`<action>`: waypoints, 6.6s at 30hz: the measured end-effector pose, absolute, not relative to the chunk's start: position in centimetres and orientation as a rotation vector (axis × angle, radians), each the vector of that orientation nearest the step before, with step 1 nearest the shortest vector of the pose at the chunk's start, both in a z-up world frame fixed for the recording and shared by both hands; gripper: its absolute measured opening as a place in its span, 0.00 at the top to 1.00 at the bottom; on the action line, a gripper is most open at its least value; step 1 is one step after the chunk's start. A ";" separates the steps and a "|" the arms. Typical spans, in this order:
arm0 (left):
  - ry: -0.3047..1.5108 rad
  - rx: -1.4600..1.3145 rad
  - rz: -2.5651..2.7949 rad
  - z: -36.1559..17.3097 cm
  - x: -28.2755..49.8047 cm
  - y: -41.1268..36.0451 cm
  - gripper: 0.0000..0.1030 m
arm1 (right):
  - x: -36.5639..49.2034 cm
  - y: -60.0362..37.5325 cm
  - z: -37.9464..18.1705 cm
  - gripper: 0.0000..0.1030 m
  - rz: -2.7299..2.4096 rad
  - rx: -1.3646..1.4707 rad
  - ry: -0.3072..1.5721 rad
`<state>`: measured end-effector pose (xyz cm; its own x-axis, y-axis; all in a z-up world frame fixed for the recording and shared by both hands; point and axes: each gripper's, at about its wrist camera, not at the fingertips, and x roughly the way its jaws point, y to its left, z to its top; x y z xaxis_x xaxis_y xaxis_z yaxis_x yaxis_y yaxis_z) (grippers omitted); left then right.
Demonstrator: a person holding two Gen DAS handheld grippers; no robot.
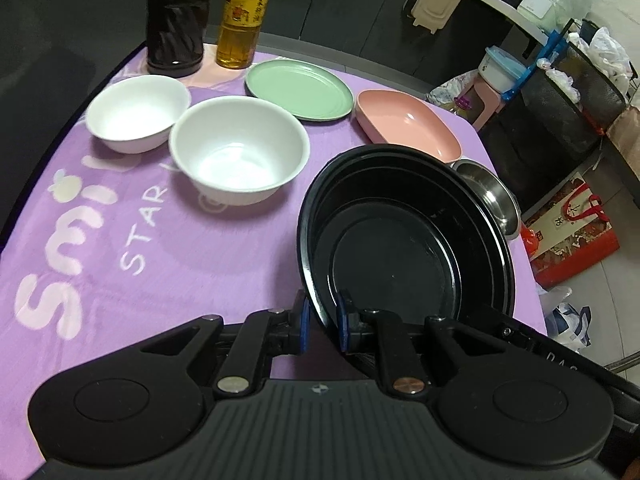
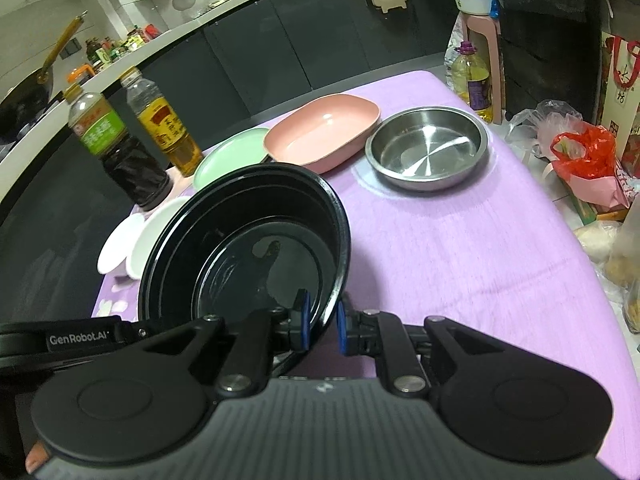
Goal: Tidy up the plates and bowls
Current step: 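Lift the black bowl with both tools and carry it across the cloth, then lower the black bowl onto the cloth and open both tools, then move both tools to the large white bowl and grip its rim, then lift the large white bowl and lower it into the black bowl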
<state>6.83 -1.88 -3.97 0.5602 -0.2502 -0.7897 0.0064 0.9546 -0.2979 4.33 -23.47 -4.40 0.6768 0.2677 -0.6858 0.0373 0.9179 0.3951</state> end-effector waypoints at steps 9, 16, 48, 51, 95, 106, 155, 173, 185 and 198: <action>0.934 -0.275 -0.115 -3.6 3.1 0.5 0.87 | 1.9 -21.1 -3.8 0.85 0.191 0.359 0.824; 0.946 -0.285 -0.082 -4.1 0.9 2.8 0.87 | 0.2 -19.1 -4.0 0.84 0.255 0.338 0.849; 0.990 -0.292 -0.072 -5.6 -1.3 4.8 0.87 | -1.5 -16.9 -5.1 0.82 0.294 0.294 0.905; 0.998 -0.296 -0.073 -5.9 -1.2 4.9 0.87 | -1.3 -16.9 -5.4 0.82 0.296 0.304 0.916; 0.897 -0.366 0.007 -3.9 3.3 7.9 0.74 | 2.4 -19.8 -3.7 0.68 0.264 0.343 0.841; 0.908 -0.396 0.017 -4.1 8.9 8.5 0.74 | 8.0 -17.6 -2.7 0.68 0.320 0.292 0.856; 0.861 -0.199 -0.112 -2.6 11.4 3.2 0.88 | 12.9 -13.3 -1.8 0.88 0.391 0.175 0.883; 0.828 -0.146 -0.168 -0.6 3.9 1.8 0.88 | 4.9 -15.6 -0.2 0.87 0.392 0.227 0.810; 0.834 -0.122 -0.177 -0.4 0.7 1.2 0.87 | 1.6 -16.2 -0.1 0.87 0.390 0.237 0.794; 0.876 -0.104 -0.162 -1.6 -0.8 1.4 0.87 | -0.3 -15.8 -1.2 0.86 0.406 0.233 0.824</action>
